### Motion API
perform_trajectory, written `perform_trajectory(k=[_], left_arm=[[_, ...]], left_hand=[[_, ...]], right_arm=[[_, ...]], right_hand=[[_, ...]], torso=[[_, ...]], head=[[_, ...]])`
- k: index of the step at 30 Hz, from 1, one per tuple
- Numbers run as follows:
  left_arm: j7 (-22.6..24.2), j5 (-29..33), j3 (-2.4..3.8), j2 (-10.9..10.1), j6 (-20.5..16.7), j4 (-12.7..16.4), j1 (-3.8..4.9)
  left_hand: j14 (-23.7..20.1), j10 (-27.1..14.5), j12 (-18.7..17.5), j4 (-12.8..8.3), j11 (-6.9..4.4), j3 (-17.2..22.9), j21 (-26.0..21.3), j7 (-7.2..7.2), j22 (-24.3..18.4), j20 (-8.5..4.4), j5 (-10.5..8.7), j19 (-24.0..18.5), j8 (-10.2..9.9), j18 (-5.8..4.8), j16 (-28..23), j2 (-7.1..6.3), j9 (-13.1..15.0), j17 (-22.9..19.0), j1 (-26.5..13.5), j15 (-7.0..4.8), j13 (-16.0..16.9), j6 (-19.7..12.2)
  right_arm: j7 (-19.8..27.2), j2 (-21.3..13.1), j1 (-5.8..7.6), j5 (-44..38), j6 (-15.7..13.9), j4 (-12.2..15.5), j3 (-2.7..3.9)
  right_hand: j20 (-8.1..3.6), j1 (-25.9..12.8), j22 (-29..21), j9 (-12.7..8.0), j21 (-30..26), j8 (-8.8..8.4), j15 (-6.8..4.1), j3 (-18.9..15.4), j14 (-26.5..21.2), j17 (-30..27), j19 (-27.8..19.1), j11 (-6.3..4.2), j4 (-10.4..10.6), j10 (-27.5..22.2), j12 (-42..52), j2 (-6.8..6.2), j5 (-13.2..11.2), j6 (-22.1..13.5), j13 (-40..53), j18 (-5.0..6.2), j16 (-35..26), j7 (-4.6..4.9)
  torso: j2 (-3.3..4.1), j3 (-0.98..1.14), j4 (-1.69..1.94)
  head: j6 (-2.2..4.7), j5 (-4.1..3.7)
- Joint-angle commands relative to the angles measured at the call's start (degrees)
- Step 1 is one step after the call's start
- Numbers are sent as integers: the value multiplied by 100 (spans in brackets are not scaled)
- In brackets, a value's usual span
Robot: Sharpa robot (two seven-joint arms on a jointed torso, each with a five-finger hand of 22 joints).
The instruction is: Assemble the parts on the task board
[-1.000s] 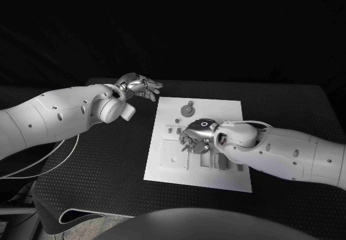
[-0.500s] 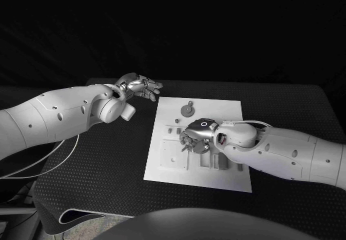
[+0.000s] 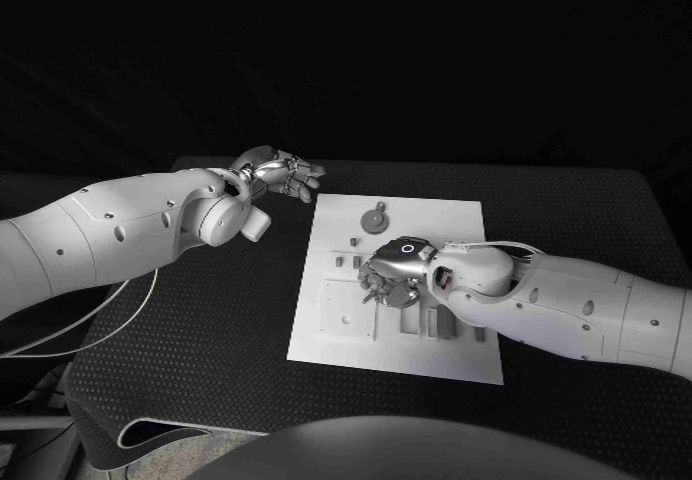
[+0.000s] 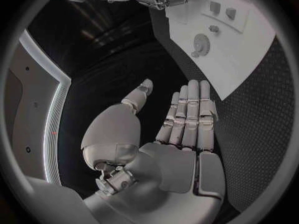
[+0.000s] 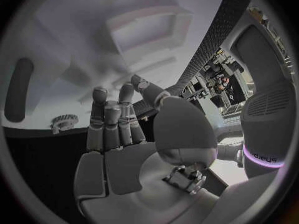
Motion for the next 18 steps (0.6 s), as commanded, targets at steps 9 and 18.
perform_trajectory(k=[9, 18], left_arm=[[22, 28, -1, 11, 84, 5, 9], [18, 28, -6, 3, 87, 6, 9]], left_hand=[[30, -43, -32, 37, 1, -7, -35, 114, -7, 34, -15, 0, 38, 40, -37, -35, -9, 10, 16, 6, 10, -50], [30, -44, -33, 37, 2, -7, -35, 115, -9, 34, -15, 0, 39, 40, -40, -34, -10, 13, 17, 7, 10, -51]], right_arm=[[5, -47, -59, -154, 14, 5, -33], [19, -72, -72, -154, -46, 40, -33]], right_hand=[[-4, -71, 99, 81, 3, 111, -89, -41, 50, -16, 50, -185, -1, -384, 172, 119, 11, 1023, 97, 76, 58, -156], [-28, -90, 96, 115, 28, 122, -122, -38, 110, -7, 120, -223, -24, -316, 279, 152, 17, 998, 162, 76, 103, -195]], torso=[[-3, -4, 0], [-2, -2, 0]], head=[[1, -19], [1, -16]])
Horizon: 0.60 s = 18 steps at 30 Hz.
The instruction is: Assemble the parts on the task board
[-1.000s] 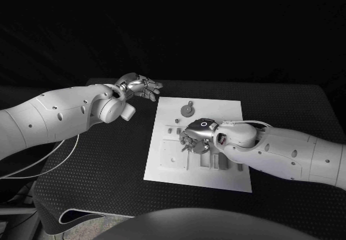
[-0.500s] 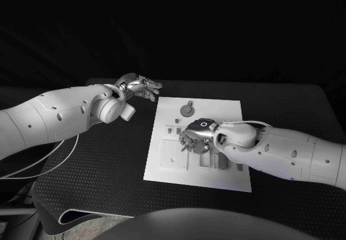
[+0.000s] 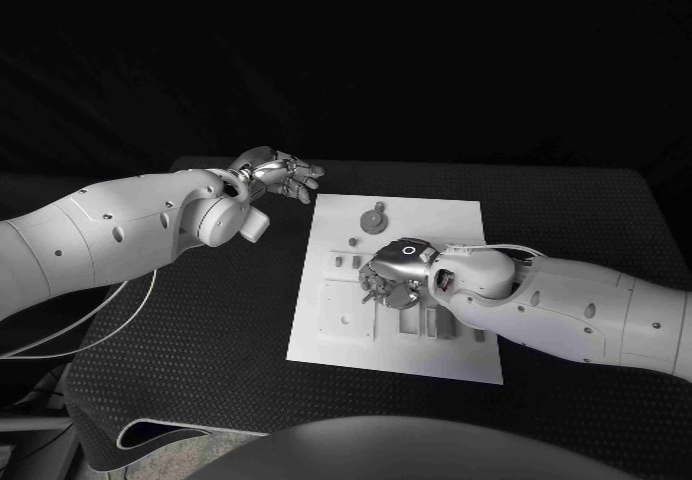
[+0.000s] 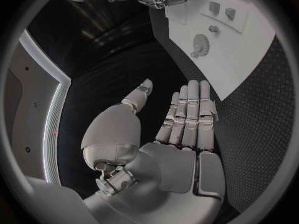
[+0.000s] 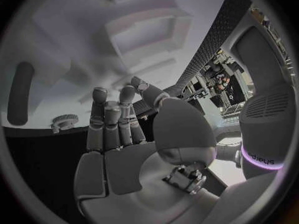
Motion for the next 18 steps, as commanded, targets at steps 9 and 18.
perform_trajectory(k=[9, 18], left_arm=[[24, 26, -2, 0, 81, 13, 9], [23, 25, -5, -5, 88, 12, 8]], left_hand=[[29, -46, -35, 37, 2, -7, -35, 115, -12, 34, -15, 0, 41, 40, -43, -35, -6, 13, 18, 7, 6, -52], [29, -46, -35, 37, 2, -7, -35, 115, -14, 34, -15, 1, 42, 40, -46, -34, -7, 16, 20, 8, 7, -54]], right_arm=[[-18, -35, -50, -150, 65, 17, -24], [-51, -70, -62, -2, -156, 28, -24]], right_hand=[[-24, 13, 97, 77, 37, 74, -119, 10, 131, 2, 61, -255, -11, -330, 106, 45, 17, 1032, 80, 77, 37, -249], [-24, -81, 115, 392, 63, 216, -127, -44, 84, 36, 27, -264, 2, -456, 415, 152, 13, 947, 291, 77, 128, -232]], torso=[[0, -1, -2], [-2, 3, -2]], head=[[1, 0], [1, -9]])
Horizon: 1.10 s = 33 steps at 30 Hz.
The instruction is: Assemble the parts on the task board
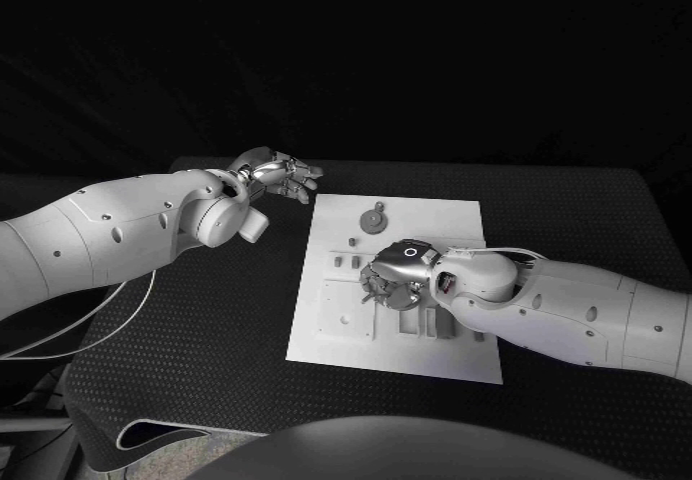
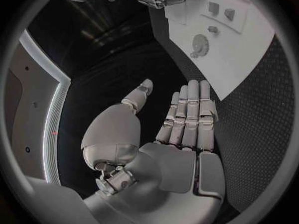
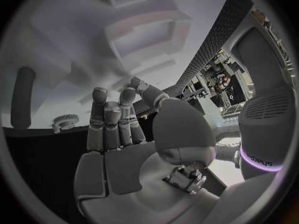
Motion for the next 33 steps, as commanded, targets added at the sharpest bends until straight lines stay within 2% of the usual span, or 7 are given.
perform_trajectory(k=[1, 5, 8, 21, 24, 28, 33], left_arm=[[30, 25, 2, 3, 77, 13, 8], [30, 25, 0, 4, 78, 12, 8], [29, 25, 0, 1, 78, 10, 8], [23, 22, -2, 12, 81, 3, 8], [16, 19, -2, 9, 82, 6, 8], [14, 18, -3, 16, 89, 0, 8], [13, 17, -3, 25, 95, -4, 8]], left_hand=[[29, -46, -35, 38, 2, -7, -35, 115, -9, 34, -15, 1, 19, 41, -24, -33, -8, 7, 20, 8, 8, -54], [29, -46, -35, 38, 2, -7, -35, 115, -10, 34, -15, 1, 20, 41, -25, -34, -8, 9, 19, 8, 8, -54], [29, -46, -36, 38, 3, -7, -35, 116, -11, 35, -15, 2, 20, 41, -26, -33, -8, 10, 19, 8, 8, -55], [29, -48, -37, 40, 3, -8, -35, 116, -14, 35, -15, 3, 22, 41, -30, -33, -9, 15, 19, 8, 9, -57], [29, -48, -37, 40, 3, -9, -35, 116, -14, 35, -15, 3, 22, 41, -31, -34, -10, 16, 19, 9, 9, -58], [29, -49, -38, 41, 4, -9, -35, 117, -16, 35, -15, 3, 22, 42, -32, -34, -10, 18, 18, 9, 10, -59], [29, -50, -39, 43, 5, -10, -35, 117, -17, 36, -15, 4, 23, 42, -34, -33, -11, 20, 16, 9, 10, -60]], right_arm=[[-36, -16, -21, 43, -23, -3, -15], [-41, -28, -21, 93, -15, 3, -15], [-36, -24, -22, 94, -18, 0, -15], [-57, 3, -34, -6, -51, 26, -15], [-63, -20, -34, 0, -134, 45, -14], [-78, -58, -34, 185, -267, 99, -13], [-97, -116, -33, 454, -285, 206, -7]], right_hand=[[10, -38, 117, 202, 22, 70, -128, -44, 35, 25, -26, -255, -8, -537, 224, 118, 15, 891, 148, 77, 59, -227], [32, -115, 118, 480, 33, 114, -108, -18, -67, 42, -95, -228, -2, -762, 480, 249, 17, 732, 289, 77, 103, -193], [45, -144, 119, 616, 40, 127, -95, -6, -121, 49, -138, -213, -5, -859, 569, 298, 16, 664, 322, 77, 121, -179], [26, -106, 129, 878, 131, 186, -102, -26, -115, 76, -144, -236, -23, -882, 767, 229, 13, 688, 352, 77, 231, -217], [18, -103, 131, 914, 152, 196, -108, -45, -104, 81, -142, -246, -27, -869, 794, 211, 11, 706, 350, 77, 253, -229], [6, -109, 131, 955, 179, 206, -118, -75, -88, 87, -135, -259, -30, -852, 823, 193, 10, 727, 345, 77, 278, -241], [-7, -125, 129, 993, 204, 213, -131, -107, -73, 90, -125, -272, -31, -834, 848, 169, 9, 748, 337, 77, 300, -253]], torso=[[-1, 1, 2], [0, -2, 5], [-1, -1, 5], [2, -3, 4], [0, -3, 5], [1, -4, 7], [0, -8, 12]], head=[[1, -1], [1, -3], [1, -9], [1, -35], [1, -39], [1, -38], [1, -16]])
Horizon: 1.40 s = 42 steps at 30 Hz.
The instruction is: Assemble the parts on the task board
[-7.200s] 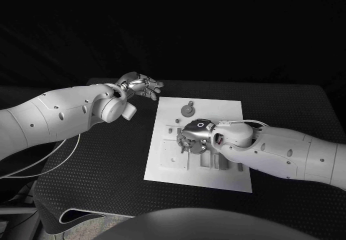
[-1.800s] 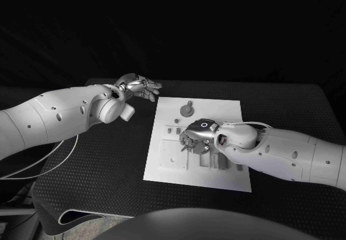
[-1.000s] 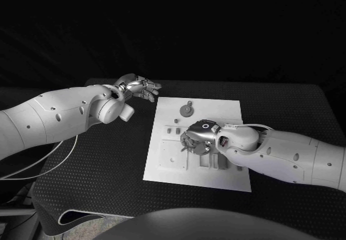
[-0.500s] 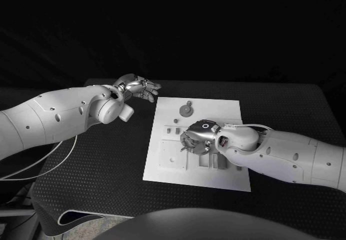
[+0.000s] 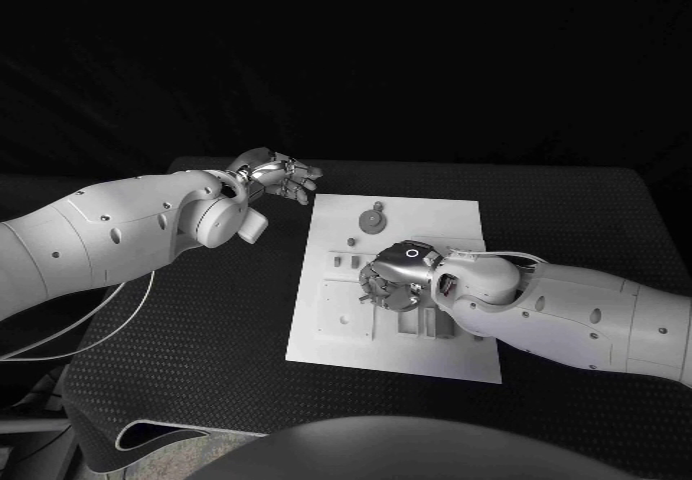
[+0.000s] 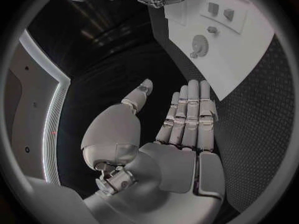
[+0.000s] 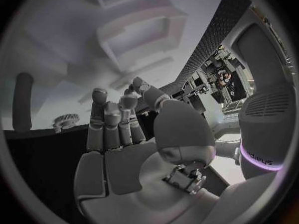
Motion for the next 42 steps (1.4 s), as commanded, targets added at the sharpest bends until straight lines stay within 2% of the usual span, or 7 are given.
perform_trajectory(k=[1, 18, 20, 23, 30, 36, 42], left_arm=[[28, 19, 2, 14, 81, 6, 8], [25, 19, 1, 3, 88, 14, 8], [19, 19, 1, 3, 96, 14, 8], [16, 19, -1, 8, 102, 13, 8], [-112, -211, -17, -58, 188, 97, 7], [-341, -708, -120, -253, 349, 391, 5], [-352, -708, -158, -316, 291, 479, 4]], left_hand=[[29, -50, -39, 31, 5, 3, -35, 138, -8, 36, -15, 4, 23, 42, -34, -33, -7, 9, 15, 9, 6, -40], [31, -52, -41, 43, 6, -1, -35, 140, -14, 37, -15, 6, 25, 42, -40, -31, -9, 18, 1, 10, 7, -44], [31, -52, -41, 44, 6, -1, -35, 140, -14, 37, -15, 7, 25, 42, -40, -30, -9, 19, 1, 10, 7, -44], [31, -52, -41, 44, 6, -1, -35, 140, -15, 37, -15, 7, 26, 43, -41, -30, -9, 20, 1, 9, 7, -44], [46, -7, -17, 26, -14, 30, -29, 121, -22, 32, -14, 22, 61, 49, -47, 1, -2, 44, 59, 2, 23, -2], [107, 248, 107, -25, -123, 153, -13, -28, -23, 16, -14, 77, 257, 44, -64, 215, 37, 135, 242, -18, 100, 343], [117, 240, 97, -47, -121, 145, -12, -27, -21, 11, -13, 88, 245, 42, -70, 213, 20, 154, 246, -23, 102, 338]], right_arm=[[-39, -40, -2, 318, -87, 94, 6], [-419, -114, 48, 494, 334, 348, 131], [-498, -100, 50, 584, 421, 343, 134], [-582, -72, 60, 716, 578, 313, 140], [-571, -97, 68, 957, 444, 278, 143], [-425, -131, 68, 1091, 147, 294, 144], [-390, -111, 68, 1013, 144, 320, 146]], right_hand=[[-51, -15, 129, 24, 41, 20, -124, -39, -55, 10, 1, -275, -8, -831, 39, -65, 10, 751, -7, 77, 36, -255], [-94, -121, 121, 200, 134, 73, -187, -84, -8, 46, 28, -353, -6, -704, 166, -223, 21, 912, -44, 77, 143, -337], [-77, -224, 108, 264, 139, 25, -193, 511, -13, 57, 58, -358, 24, -691, 195, -397, 40, 945, -93, 77, 165, -335], [-88, -305, 115, 314, 163, 7, -196, 665, -13, 60, 64, -359, 2, -694, 218, -399, 25, 944, -111, 77, 173, -337], [-90, -346, 115, 339, 169, -6, -196, 716, -21, 58, 58, -357, 2, -702, 225, -391, 23, 933, -121, 77, 171, -333], [-92, -360, 113, 350, 170, -14, -196, 740, -24, 56, 56, -356, 3, -707, 226, -390, 22, 927, -128, 77, 166, -330], [-93, -365, 112, 356, 171, -18, -196, 751, -24, 54, 56, -355, 2, -709, 227, -391, 21, 925, -132, 77, 163, -329]], torso=[[-1, -5, 7], [0, -9, 0], [1, -8, 0], [2, -3, 0], [-1, -2, 0], [-1, 7, -4], [-5, 2, 2]], head=[[1, 0], [1, 11], [1, 17], [1, 16], [1, 9], [1, -9], [1, 8]])
